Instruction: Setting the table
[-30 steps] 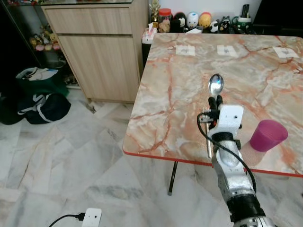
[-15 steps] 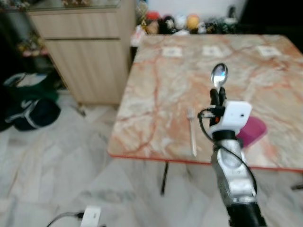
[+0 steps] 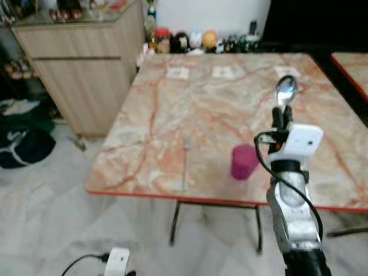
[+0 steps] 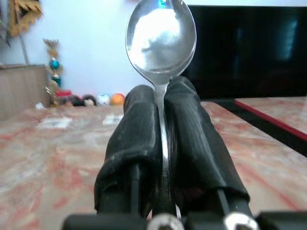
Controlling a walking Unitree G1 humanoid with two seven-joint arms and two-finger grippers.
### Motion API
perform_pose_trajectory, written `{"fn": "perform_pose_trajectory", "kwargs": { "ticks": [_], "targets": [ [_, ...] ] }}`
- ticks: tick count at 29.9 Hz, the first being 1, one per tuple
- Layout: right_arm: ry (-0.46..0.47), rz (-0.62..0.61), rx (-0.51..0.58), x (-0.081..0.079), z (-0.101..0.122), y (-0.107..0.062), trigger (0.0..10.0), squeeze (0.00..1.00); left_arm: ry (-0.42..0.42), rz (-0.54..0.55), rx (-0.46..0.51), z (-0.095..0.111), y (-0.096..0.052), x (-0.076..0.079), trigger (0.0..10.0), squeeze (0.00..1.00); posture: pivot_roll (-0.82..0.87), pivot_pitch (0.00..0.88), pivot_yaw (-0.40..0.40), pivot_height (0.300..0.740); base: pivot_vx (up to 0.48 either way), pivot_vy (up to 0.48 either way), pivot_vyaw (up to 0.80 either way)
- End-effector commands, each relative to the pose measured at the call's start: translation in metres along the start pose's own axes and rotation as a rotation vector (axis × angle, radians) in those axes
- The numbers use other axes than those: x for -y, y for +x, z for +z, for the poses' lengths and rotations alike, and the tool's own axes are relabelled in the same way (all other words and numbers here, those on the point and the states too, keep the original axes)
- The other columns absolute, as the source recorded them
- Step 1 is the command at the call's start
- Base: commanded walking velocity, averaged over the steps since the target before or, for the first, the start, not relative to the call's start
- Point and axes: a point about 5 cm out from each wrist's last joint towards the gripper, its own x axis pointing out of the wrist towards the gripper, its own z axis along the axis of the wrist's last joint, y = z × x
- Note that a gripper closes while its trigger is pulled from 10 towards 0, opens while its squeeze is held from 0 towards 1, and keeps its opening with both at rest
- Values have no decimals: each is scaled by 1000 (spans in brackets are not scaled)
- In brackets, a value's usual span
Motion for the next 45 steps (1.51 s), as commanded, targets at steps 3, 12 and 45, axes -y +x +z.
{"fn": "perform_pose_trajectory", "kwargs": {
  "ticks": [3,12,45],
  "targets": [
    [-3,2,15,-3,4,3,10000,0,26,5,-13,-4,-1,-3,10000,0,-85,21,39,740,0,-439,0],
    [-12,-4,4,-2,4,5,10000,0,28,12,-10,-4,-2,-5,10000,0,-82,48,43,740,0,-438,0],
    [-29,-31,-51,0,-5,6,10000,0,33,19,11,4,0,-10,10000,0,-74,90,60,740,0,-438,0]
  ]
}}
